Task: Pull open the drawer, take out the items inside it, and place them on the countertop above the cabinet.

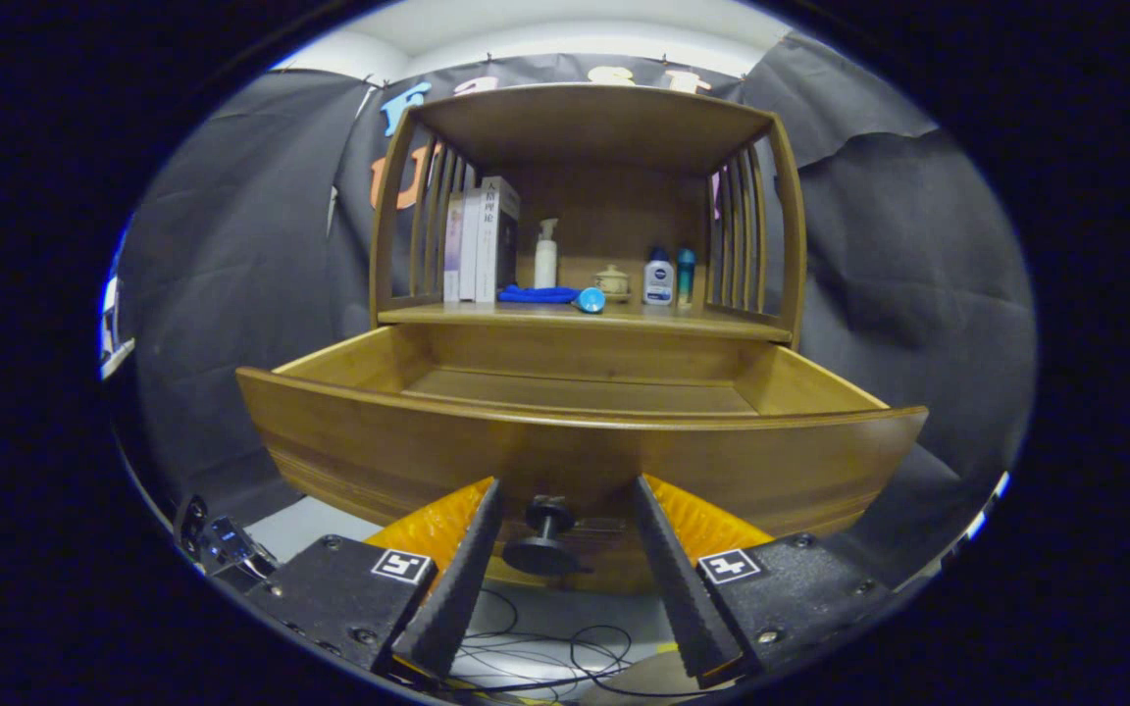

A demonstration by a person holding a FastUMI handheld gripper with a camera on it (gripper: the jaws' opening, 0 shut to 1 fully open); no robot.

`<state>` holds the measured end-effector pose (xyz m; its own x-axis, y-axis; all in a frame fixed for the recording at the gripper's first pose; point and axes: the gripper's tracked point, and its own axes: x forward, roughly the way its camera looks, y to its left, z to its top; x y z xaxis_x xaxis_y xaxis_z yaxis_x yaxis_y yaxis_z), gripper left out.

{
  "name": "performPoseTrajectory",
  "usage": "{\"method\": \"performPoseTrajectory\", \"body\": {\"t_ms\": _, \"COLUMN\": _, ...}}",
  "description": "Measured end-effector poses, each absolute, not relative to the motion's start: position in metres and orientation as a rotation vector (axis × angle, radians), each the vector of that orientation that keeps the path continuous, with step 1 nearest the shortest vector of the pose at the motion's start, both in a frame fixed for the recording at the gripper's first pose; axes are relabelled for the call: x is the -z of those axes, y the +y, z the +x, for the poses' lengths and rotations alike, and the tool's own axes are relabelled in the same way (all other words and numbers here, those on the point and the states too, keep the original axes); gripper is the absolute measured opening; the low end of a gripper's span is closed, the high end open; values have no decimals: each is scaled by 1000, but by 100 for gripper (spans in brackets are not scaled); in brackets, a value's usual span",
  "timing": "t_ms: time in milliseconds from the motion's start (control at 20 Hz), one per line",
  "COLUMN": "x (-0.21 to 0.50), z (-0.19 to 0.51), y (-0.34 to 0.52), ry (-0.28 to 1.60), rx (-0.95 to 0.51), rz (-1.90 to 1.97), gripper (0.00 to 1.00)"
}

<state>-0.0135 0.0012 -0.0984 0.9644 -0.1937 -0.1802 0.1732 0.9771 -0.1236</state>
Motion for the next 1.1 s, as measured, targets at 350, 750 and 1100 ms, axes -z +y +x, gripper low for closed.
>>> {"method": "performPoseTrajectory", "body": {"t_ms": 350, "x": 93, "z": 16, "y": -5, "ry": 174, "rx": 217, "rz": -56, "gripper": 89}}
{"method": "performPoseTrajectory", "body": {"t_ms": 750, "x": 77, "z": 74, "y": -10, "ry": 170, "rx": 218, "rz": -32, "gripper": 90}}
{"method": "performPoseTrajectory", "body": {"t_ms": 1100, "x": 70, "z": 124, "y": -19, "ry": 175, "rx": 224, "rz": -28, "gripper": 90}}
